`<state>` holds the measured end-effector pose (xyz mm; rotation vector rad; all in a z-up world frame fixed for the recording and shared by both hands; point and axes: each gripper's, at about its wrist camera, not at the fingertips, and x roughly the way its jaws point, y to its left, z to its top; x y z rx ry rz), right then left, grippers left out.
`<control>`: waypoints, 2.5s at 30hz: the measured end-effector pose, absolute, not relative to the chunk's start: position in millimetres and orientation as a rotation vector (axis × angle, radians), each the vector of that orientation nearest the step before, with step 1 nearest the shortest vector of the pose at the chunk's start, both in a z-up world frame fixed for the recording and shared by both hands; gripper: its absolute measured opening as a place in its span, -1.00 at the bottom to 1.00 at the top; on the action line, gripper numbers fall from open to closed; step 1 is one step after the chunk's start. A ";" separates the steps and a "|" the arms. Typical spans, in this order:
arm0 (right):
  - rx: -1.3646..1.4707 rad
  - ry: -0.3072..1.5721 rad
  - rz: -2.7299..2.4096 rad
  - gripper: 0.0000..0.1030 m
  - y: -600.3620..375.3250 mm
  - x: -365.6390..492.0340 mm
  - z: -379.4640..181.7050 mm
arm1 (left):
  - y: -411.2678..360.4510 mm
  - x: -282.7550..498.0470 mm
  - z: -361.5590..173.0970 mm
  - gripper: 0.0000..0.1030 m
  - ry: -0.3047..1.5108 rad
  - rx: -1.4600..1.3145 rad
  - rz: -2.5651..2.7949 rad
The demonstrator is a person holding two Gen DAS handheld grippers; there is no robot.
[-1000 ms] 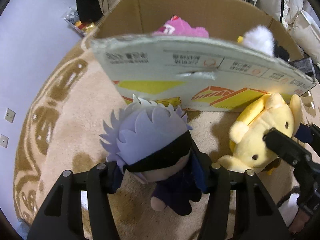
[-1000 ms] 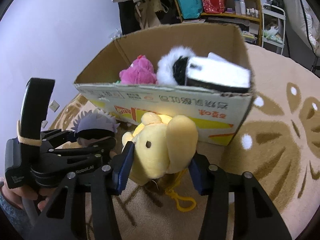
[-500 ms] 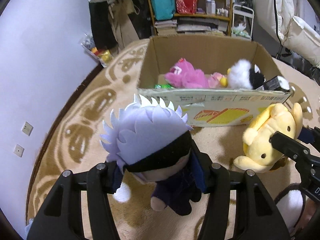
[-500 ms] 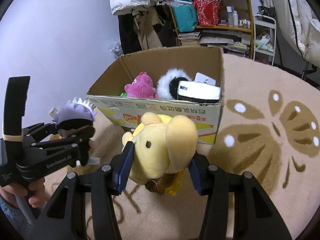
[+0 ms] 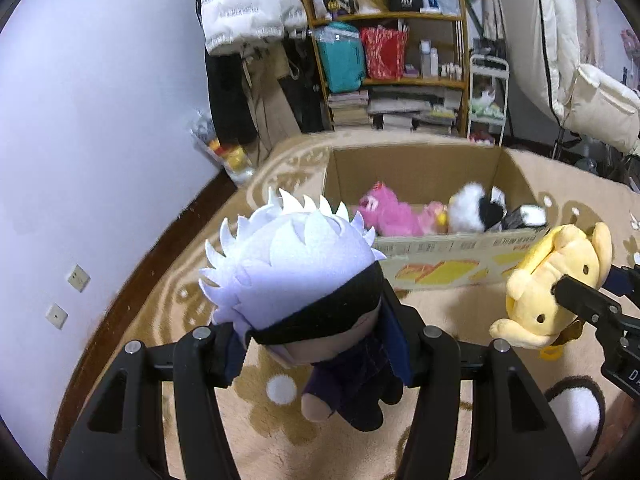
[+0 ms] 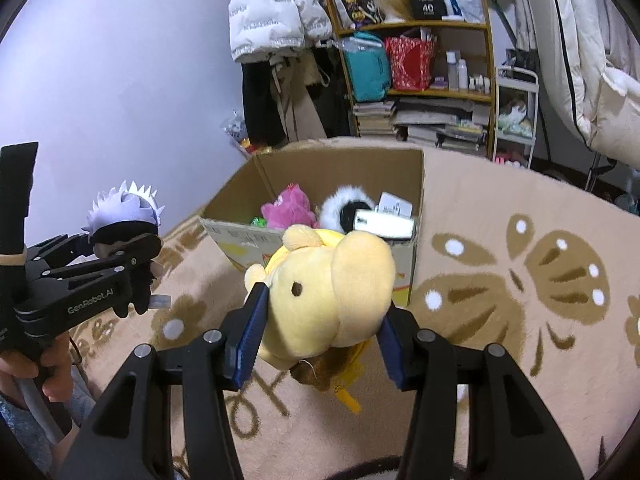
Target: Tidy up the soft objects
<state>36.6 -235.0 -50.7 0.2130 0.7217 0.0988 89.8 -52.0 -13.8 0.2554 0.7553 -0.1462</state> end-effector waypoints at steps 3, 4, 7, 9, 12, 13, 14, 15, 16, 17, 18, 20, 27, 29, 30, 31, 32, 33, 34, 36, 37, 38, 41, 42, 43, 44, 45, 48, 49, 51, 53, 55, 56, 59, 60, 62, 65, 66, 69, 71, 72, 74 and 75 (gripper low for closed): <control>0.213 0.698 0.081 0.05 -235.7 36.2 -42.1 | -52.9 85.6 1.8 0.10 0.704 0.263 -0.148; 0.216 0.691 0.082 0.05 -236.0 36.5 -38.6 | -53.5 84.0 7.3 0.10 0.684 0.269 -0.149; 0.208 0.673 0.075 0.05 -235.6 39.2 -31.0 | -53.5 83.3 17.1 0.10 0.655 0.281 -0.150; 0.206 0.661 0.073 0.05 -236.3 41.5 -25.6 | -53.3 83.0 25.5 0.10 0.636 0.268 -0.162; 0.196 0.640 0.064 0.05 -239.0 46.9 -17.1 | -53.5 85.2 36.6 0.10 0.615 0.242 -0.183; 0.192 0.633 0.056 0.05 -239.2 48.1 -14.7 | -54.1 86.5 39.3 0.10 0.607 0.239 -0.186; 0.189 0.627 0.053 0.05 -240.8 51.3 -12.9 | -54.9 88.1 41.3 0.10 0.597 0.239 -0.188; 0.189 0.625 0.053 0.06 -242.4 54.1 -12.1 | -55.5 89.9 43.6 0.11 0.589 0.241 -0.188; 0.188 0.623 0.050 0.06 -244.1 57.5 -11.2 | -57.0 93.7 46.7 0.11 0.577 0.247 -0.189; 0.187 0.624 0.046 0.06 -245.8 62.2 -10.3 | -58.3 96.5 48.3 0.11 0.571 0.252 -0.187; 0.189 0.624 0.045 0.06 -247.5 66.1 -9.7 | -59.4 100.8 49.9 0.11 0.562 0.258 -0.179; 0.194 0.621 0.046 0.06 -250.8 73.8 -8.2 | -60.7 109.2 51.0 0.11 0.555 0.261 -0.166; 0.166 0.629 0.045 0.06 -256.6 107.1 -6.7 | -70.3 143.7 47.9 0.11 0.540 0.310 -0.149; 0.170 0.627 0.048 0.06 -258.8 116.6 -5.6 | -75.1 150.9 42.7 0.11 0.521 0.328 -0.137; 0.173 0.625 0.049 0.06 -259.9 121.2 -4.8 | -76.7 153.9 39.8 0.11 0.501 0.325 -0.135; 0.177 0.622 0.050 0.06 -260.8 126.6 -3.2 | -78.3 157.2 36.9 0.11 0.495 0.322 -0.136; 0.179 0.619 0.052 0.07 -261.8 131.2 -1.6 | -79.9 160.3 34.6 0.11 0.497 0.317 -0.140; 0.178 0.616 0.054 0.07 -261.8 133.8 -0.4 | -81.5 165.1 31.3 0.11 0.507 0.310 -0.149; 0.175 0.611 0.055 0.07 -262.4 137.9 2.1 | -83.2 170.0 28.4 0.11 0.518 0.307 -0.159; 0.171 0.599 0.058 0.07 -263.1 145.8 6.5 | -86.2 177.8 23.4 0.11 0.531 0.304 -0.169; 0.174 0.593 0.061 0.08 -263.9 150.0 8.3 | -87.1 181.1 21.8 0.11 0.536 0.302 -0.174; 0.177 0.590 0.063 0.08 -264.1 152.4 9.5 | -88.2 185.0 20.1 0.11 0.540 0.300 -0.180; 0.187 0.596 0.071 0.09 -264.1 163.0 7.0 | -91.4 196.5 14.7 0.12 0.559 0.297 -0.195; 0.196 0.608 0.074 0.10 -263.7 167.0 3.3 | -92.3 200.3 12.5 0.12 0.567 0.294 -0.202; 0.203 0.613 0.080 0.10 -263.4 169.2 0.7 | -93.5 205.4 9.1 0.13 0.581 0.290 -0.209; 0.214 0.631 0.087 0.11 -262.5 172.5 -4.0 | -94.6 208.4 6.5 0.13 0.590 0.287 -0.212; 0.223 0.645 0.094 0.12 -262.1 174.5 -8.3 | -95.2 212.1 2.3 0.16 0.605 0.282 -0.217; 0.227 0.686 0.098 0.14 -260.0 175.8 -21.7 | -95.4 218.7 -10.6 0.22 0.648 0.275 -0.235; 0.225 0.693 0.100 0.14 -259.8 176.3 -24.5 | -95.1 220.2 -14.4 0.24 0.660 0.272 -0.242; 0.214 0.712 0.102 0.14 -260.9 176.5 -29.7 | -94.9 222.8 -19.7 0.33 0.669 0.264 -0.246; 0.215 0.727 0.099 0.17 -263.1 176.0 -33.0 | -94.5 222.5 -24.0 0.61 0.674 0.257 -0.251; 0.223 0.734 0.095 0.24 -266.5 175.0 -34.3 | -94.0 221.3 -23.9 0.73 0.663 0.252 -0.241; 0.227 0.736 0.093 0.31 -268.1 174.2 -33.9 | -93.3 220.2 -22.5 0.78 0.654 0.250 -0.234; 0.237 0.727 0.079 0.61 -272.7 168.6 -31.5 | -91.4 218.4 -18.7 0.88 0.653 0.248 -0.222; 0.239 0.722 0.078 0.66 -273.9 166.2 -30.2 | -90.5 217.8 -17.5 0.88 0.657 0.252 -0.216; 0.242 0.711 0.063 0.83 -276.3 160.6 -25.9 | -88.1 215.0 -14.5 0.90 0.660 0.263 -0.203; 0.253 0.693 0.049 1.00 -279.5 152.2 -19.6 | -83.5 208.6 -7.8 0.93 0.665 0.287 -0.182; 0.257 0.687 0.048 1.00 -279.5 149.3 -16.5 | -81.2 205.4 -4.9 0.94 0.662 0.289 -0.174; 0.252 0.672 0.049 1.00 -279.7 138.2 -6.6 | -71.0 193.2 8.5 0.95 0.662 0.272 -0.149; 0.240 0.657 0.051 1.00 -278.1 129.8 1.0 | -64.5 181.6 20.3 0.96 0.651 0.258 -0.147; 0.232 0.649 0.049 1.00 -277.0 125.2 5.0 | -62.1 175.9 26.2 0.96 0.642 0.254 -0.146; 0.221 0.632 0.048 1.00 -276.3 115.4 12.9 | -56.8 163.9 39.1 0.96 0.620 0.252 -0.142; 0.218 0.626 0.050 1.00 -276.0 109.8 16.3 | -54.5 157.9 45.0 0.97 0.610 0.252 -0.140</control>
